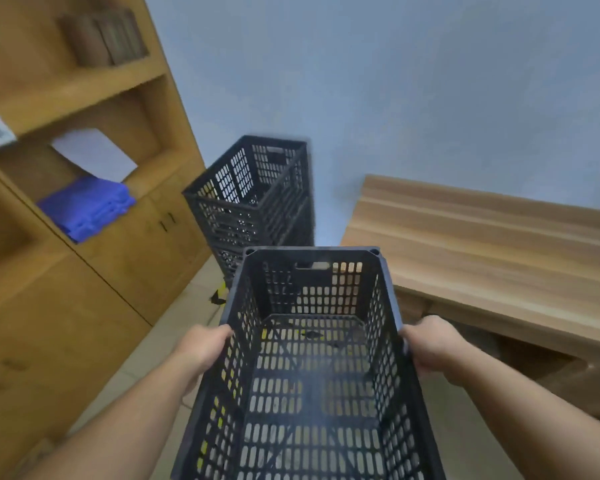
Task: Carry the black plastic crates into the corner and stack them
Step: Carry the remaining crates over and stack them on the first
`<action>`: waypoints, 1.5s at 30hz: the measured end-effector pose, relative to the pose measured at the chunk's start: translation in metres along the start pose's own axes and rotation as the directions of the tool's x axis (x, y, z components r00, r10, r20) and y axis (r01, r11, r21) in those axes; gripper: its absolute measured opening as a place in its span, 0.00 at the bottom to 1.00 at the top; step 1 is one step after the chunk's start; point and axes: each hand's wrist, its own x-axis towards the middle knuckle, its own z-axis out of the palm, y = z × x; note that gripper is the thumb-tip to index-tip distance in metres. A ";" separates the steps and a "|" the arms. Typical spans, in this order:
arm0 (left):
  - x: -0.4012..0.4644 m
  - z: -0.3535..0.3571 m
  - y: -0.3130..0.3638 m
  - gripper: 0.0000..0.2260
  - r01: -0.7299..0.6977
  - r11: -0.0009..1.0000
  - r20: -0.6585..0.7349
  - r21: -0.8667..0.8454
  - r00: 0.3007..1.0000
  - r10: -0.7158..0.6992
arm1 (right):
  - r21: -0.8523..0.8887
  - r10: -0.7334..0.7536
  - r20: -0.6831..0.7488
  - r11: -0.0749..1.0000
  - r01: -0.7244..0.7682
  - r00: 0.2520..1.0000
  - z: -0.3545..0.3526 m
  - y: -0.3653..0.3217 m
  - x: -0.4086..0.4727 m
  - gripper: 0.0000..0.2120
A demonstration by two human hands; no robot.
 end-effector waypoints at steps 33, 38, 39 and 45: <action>0.217 -0.305 0.343 0.11 -0.368 0.895 -0.032 -0.252 0.927 0.373 | 0.089 -0.290 -0.163 0.947 0.307 0.943 -0.046 -0.467 0.109 0.12; 0.250 -0.313 0.402 0.10 -0.362 0.898 -0.057 -0.250 0.932 0.359 | 0.078 -0.329 -0.179 0.935 0.347 0.927 -0.066 -0.525 0.155 0.10; 0.257 -0.316 0.413 0.10 -0.355 0.902 -0.056 -0.244 0.934 0.352 | 0.092 -0.326 -0.171 0.934 0.344 0.930 -0.067 -0.534 0.162 0.11; 0.308 -0.326 0.463 0.11 -0.367 0.903 -0.067 -0.224 0.930 0.362 | 0.162 -0.319 -0.212 0.921 0.355 0.924 -0.064 -0.583 0.212 0.11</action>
